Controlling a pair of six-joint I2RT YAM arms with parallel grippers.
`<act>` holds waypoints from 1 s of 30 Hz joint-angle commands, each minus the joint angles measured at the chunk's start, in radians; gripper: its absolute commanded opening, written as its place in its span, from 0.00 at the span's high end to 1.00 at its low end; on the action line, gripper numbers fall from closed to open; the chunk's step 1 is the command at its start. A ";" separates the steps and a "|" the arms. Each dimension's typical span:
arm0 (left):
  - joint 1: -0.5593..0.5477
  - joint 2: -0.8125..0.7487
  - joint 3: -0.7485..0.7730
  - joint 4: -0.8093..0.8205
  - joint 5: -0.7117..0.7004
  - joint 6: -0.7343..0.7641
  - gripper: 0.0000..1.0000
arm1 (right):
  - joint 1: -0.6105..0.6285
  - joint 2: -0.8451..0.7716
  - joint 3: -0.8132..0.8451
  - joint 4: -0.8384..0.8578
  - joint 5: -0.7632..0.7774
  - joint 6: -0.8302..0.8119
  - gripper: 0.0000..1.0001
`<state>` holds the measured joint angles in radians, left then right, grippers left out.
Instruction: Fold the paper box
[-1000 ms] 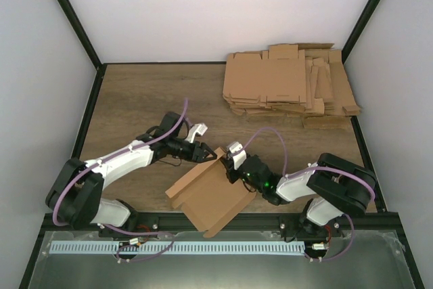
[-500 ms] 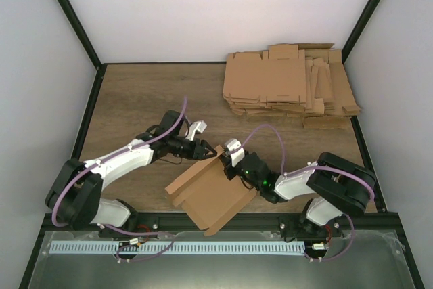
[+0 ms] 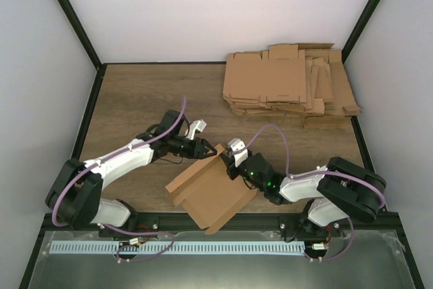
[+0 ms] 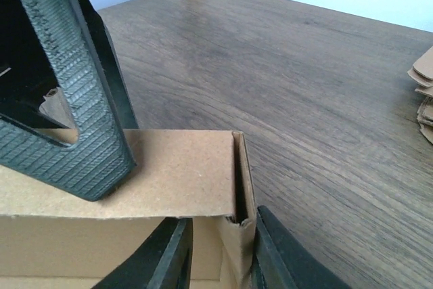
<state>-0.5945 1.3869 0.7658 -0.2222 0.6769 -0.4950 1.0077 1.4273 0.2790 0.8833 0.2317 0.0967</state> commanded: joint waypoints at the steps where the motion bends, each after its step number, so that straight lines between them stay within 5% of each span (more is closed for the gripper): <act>1: 0.002 0.016 0.019 -0.023 -0.022 0.008 0.52 | 0.007 -0.005 0.012 0.025 0.001 -0.043 0.76; 4: 0.002 0.022 0.026 -0.024 0.005 0.020 0.52 | 0.008 0.017 0.034 0.021 -0.005 -0.062 0.85; 24: 0.001 0.020 0.036 -0.003 0.076 0.026 0.51 | 0.008 0.107 0.093 0.039 0.027 -0.072 0.99; 30: 0.003 -0.027 0.046 0.011 0.006 -0.017 0.33 | 0.008 0.101 0.097 0.023 0.049 -0.070 0.99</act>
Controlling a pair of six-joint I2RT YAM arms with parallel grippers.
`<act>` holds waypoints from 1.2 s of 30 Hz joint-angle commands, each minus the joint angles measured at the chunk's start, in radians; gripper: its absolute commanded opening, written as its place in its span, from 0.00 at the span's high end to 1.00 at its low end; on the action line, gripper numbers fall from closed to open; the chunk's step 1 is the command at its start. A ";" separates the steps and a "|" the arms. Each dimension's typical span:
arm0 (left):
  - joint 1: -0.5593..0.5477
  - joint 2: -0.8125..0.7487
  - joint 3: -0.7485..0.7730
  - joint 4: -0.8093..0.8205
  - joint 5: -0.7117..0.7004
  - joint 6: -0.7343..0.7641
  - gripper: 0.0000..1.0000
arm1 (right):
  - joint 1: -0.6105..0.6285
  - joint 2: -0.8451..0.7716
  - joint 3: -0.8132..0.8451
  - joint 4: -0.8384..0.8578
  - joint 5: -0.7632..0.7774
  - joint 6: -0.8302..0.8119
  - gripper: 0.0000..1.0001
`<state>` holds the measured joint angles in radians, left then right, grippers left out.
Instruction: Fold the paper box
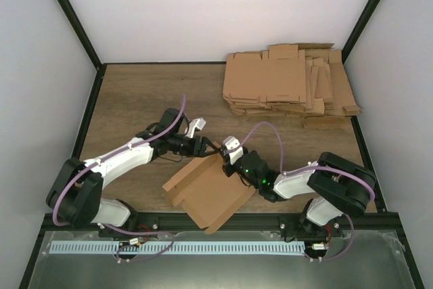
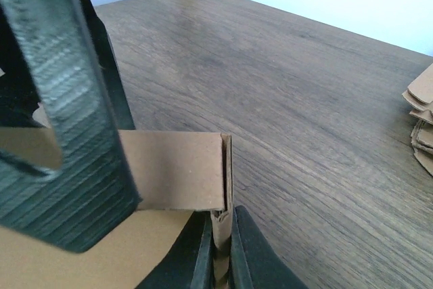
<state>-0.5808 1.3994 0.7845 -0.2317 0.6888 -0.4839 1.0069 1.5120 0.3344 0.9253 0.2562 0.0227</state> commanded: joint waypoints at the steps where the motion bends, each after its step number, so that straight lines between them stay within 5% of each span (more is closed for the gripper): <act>1: -0.010 -0.053 0.025 0.031 -0.023 -0.041 0.31 | 0.008 0.016 0.042 -0.020 0.025 0.006 0.99; 14: -0.004 -0.187 0.031 -0.043 -0.173 -0.036 0.11 | 0.009 0.008 0.046 -0.061 0.037 0.049 0.99; 26: -0.004 -0.111 0.029 -0.074 -0.047 0.000 0.48 | 0.008 0.033 0.078 -0.085 0.026 0.055 0.99; 36: -0.005 -0.069 0.017 -0.051 -0.009 -0.013 0.53 | 0.009 0.048 0.092 -0.093 0.069 0.069 0.99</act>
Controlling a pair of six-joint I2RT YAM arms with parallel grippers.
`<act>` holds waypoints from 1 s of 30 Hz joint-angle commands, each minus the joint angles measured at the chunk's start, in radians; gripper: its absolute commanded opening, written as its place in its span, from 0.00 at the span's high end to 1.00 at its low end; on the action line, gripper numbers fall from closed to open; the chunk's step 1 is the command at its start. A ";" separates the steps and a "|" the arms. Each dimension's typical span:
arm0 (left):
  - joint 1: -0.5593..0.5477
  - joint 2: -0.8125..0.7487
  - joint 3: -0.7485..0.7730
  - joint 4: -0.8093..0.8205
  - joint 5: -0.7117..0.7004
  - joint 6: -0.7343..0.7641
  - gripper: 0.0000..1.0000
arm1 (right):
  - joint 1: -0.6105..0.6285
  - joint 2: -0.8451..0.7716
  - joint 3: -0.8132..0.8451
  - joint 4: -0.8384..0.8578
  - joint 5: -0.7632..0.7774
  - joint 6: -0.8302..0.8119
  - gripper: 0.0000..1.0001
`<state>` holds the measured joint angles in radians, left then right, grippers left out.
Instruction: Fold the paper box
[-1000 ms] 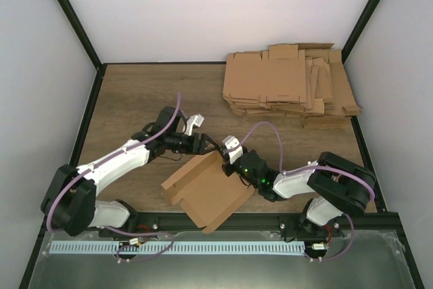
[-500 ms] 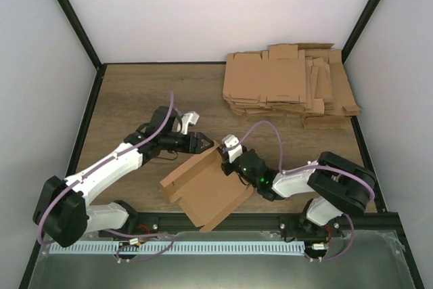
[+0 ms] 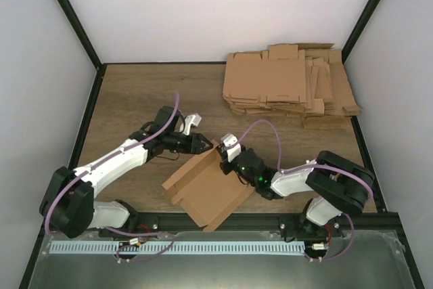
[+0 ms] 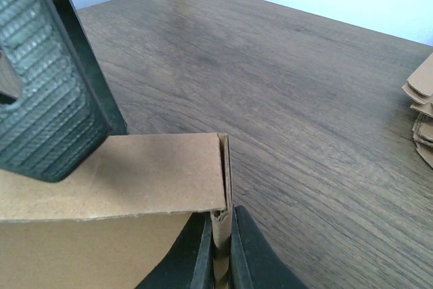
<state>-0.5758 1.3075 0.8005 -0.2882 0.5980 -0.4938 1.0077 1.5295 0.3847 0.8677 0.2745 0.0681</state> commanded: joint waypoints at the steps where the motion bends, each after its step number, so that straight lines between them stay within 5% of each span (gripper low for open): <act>1: -0.011 0.026 -0.003 0.015 0.093 -0.011 0.53 | 0.008 0.032 0.048 -0.047 0.078 0.036 0.99; 12: -0.012 0.041 -0.049 0.087 0.139 -0.063 0.52 | 0.008 0.062 0.052 -0.035 0.131 0.058 0.99; 21: -0.010 0.012 -0.018 0.009 -0.006 -0.044 0.52 | 0.007 0.018 -0.004 -0.035 0.073 0.071 0.82; 26: -0.009 0.016 -0.015 -0.008 -0.020 -0.026 0.52 | 0.008 0.027 -0.034 -0.019 0.067 0.090 0.63; 30: -0.010 0.024 -0.016 -0.009 -0.007 -0.019 0.52 | 0.007 0.058 -0.019 -0.009 0.069 0.080 0.62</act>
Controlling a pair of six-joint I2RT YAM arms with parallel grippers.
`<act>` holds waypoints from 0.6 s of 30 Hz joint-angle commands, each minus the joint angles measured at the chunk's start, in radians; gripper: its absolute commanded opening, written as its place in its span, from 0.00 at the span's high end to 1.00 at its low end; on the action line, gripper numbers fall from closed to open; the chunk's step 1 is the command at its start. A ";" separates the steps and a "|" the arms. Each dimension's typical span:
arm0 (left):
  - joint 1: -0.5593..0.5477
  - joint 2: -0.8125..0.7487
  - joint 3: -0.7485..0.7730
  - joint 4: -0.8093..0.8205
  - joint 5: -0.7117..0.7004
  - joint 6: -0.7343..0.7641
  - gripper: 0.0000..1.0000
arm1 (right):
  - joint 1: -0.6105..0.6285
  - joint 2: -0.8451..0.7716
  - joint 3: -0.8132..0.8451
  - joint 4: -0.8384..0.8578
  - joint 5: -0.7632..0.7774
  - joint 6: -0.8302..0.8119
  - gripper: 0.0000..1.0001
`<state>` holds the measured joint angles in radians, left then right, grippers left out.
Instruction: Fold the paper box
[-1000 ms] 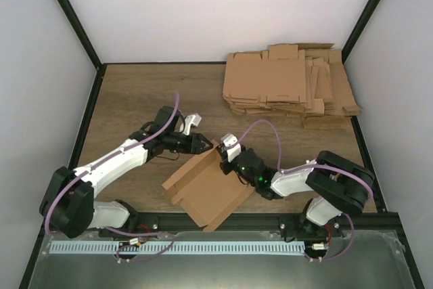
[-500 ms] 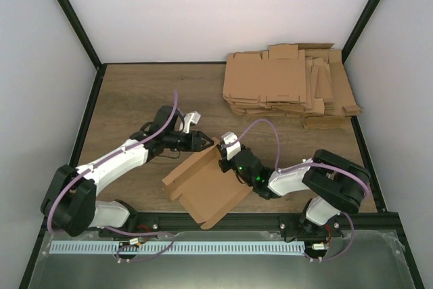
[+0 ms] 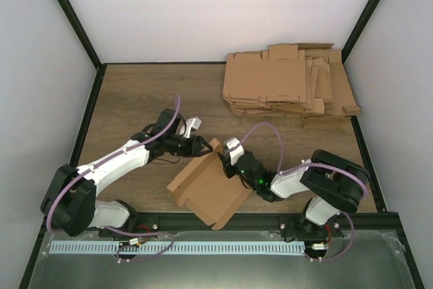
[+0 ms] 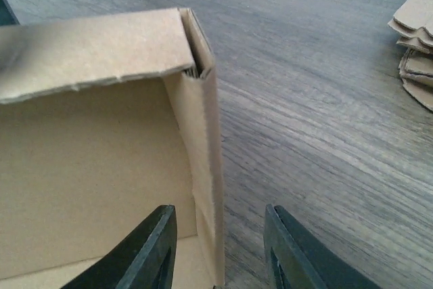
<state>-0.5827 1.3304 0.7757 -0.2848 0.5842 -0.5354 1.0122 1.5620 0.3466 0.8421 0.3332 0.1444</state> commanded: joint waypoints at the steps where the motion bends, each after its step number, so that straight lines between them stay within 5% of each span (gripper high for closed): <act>1: -0.003 0.006 0.010 -0.011 0.018 0.025 0.52 | 0.003 0.034 0.025 0.019 0.009 -0.002 0.62; 14: -0.003 0.057 0.025 -0.009 0.051 0.048 0.52 | -0.047 0.092 0.082 0.047 -0.061 -0.074 0.68; 18: -0.002 0.072 0.030 -0.004 0.058 0.048 0.52 | -0.057 0.115 0.106 0.051 -0.075 -0.090 0.81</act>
<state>-0.5827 1.3773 0.7887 -0.2806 0.6334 -0.5056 0.9661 1.6539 0.4095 0.8623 0.2810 0.0845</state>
